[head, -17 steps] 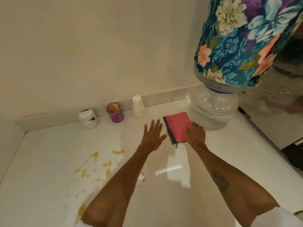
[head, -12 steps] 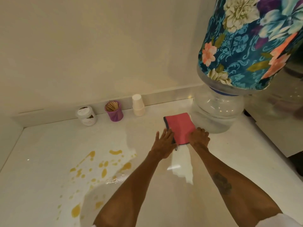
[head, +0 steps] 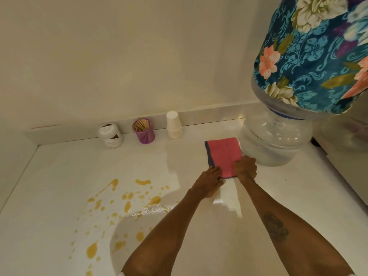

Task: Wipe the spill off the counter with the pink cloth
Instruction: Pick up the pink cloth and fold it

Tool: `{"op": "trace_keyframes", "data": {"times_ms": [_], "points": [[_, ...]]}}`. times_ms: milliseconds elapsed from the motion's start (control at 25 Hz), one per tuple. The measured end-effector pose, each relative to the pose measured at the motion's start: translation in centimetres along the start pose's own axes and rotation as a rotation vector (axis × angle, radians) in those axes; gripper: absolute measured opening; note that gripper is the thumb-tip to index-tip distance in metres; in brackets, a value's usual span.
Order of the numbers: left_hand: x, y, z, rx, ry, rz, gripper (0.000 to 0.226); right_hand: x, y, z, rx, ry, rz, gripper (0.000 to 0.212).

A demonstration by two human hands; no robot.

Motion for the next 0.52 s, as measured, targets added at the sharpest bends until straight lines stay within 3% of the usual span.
{"op": "trace_keyframes", "data": {"times_ms": [200,320,520], "points": [[-0.5,-0.3,-0.1,-0.118,-0.017,-0.046,0.032,-0.1,-0.8,1.0,0.264,-0.028,0.083,0.016],[-0.5,-1.1,-0.5,-0.166,-0.087,-0.077,0.036,-0.9,-1.6,2.3,0.39,-0.087,0.145,0.007],[-0.9,-6.7,-1.8,-0.444,-0.196,-0.438,0.043,-4.5,-3.0,5.4,0.572,-0.223,0.352,0.026]]}}
Point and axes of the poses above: each hand's wrist, its own x-axis towards the middle knuckle, its own y-axis out of the palm, z = x × y, the point moved 3 cm from there along x, towards the middle knuckle, and after that the axes turned 14 degrees about y, right-handed, at the moved point
